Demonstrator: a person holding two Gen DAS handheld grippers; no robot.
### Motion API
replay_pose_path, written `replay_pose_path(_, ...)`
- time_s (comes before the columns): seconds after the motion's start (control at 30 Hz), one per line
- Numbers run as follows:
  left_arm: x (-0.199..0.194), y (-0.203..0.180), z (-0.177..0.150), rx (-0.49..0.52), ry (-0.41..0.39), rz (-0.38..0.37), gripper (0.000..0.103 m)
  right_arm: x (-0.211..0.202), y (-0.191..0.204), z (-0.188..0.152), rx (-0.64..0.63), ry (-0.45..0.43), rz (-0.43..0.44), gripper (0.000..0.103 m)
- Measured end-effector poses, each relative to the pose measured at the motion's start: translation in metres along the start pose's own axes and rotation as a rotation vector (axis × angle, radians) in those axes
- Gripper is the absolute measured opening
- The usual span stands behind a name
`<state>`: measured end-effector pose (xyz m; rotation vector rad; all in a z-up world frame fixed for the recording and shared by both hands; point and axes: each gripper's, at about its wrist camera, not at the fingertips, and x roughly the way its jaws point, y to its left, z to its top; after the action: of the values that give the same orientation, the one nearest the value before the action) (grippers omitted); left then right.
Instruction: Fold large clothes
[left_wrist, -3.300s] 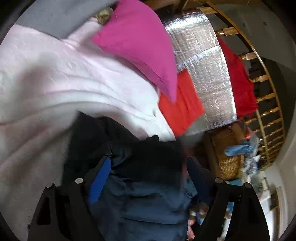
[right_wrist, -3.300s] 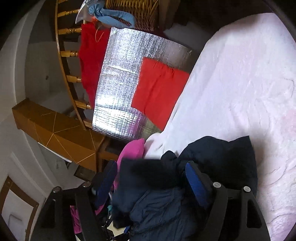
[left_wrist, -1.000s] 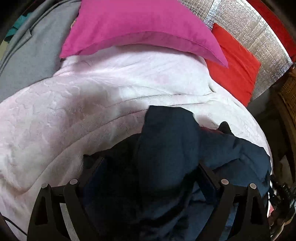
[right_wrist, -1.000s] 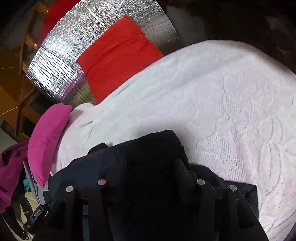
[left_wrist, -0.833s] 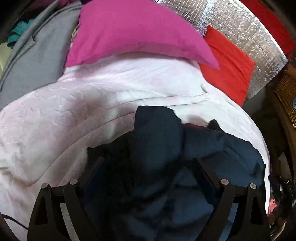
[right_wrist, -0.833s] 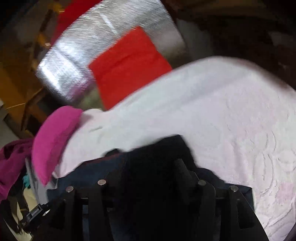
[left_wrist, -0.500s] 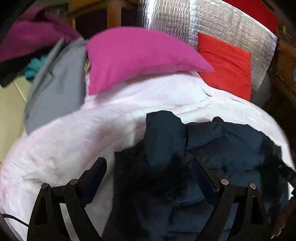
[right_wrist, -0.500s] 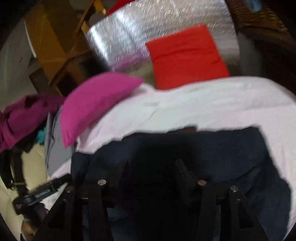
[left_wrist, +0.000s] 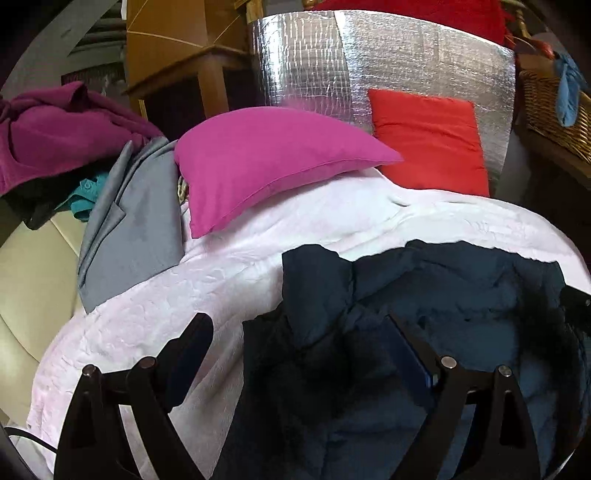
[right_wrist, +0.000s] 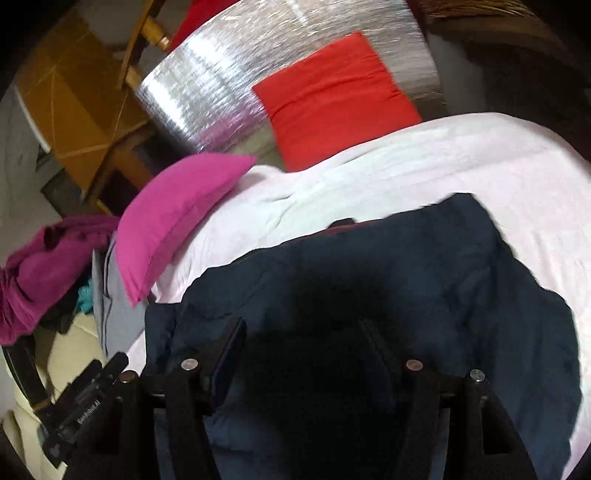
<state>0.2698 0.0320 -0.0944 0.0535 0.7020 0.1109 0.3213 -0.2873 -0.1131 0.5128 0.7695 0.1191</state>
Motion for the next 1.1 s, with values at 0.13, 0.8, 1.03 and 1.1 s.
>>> replay_pose_path(0.13,-0.012,-0.004,-0.008,0.029,-0.002,0.003,0.093,-0.018,-0.013,-0.006,0.029,-0.007,-0.051,0.066)
replay_pose_path(0.8,-0.041,0.029,-0.082,-0.144,0.244,-0.171,0.093,-0.122,-0.083,-0.085,0.16,-0.02,0.061,0.086)
replay_pose_path(1.03,-0.038,0.072,-0.127,-0.458,0.388,-0.337,0.093,-0.137,-0.115,-0.118,0.357,0.004,0.148,0.086)
replay_pose_path(1.1,-0.035,0.08,-0.138,-0.539,0.419,-0.367,0.093,-0.137,-0.121,-0.128,0.424,0.011,0.174,0.086)
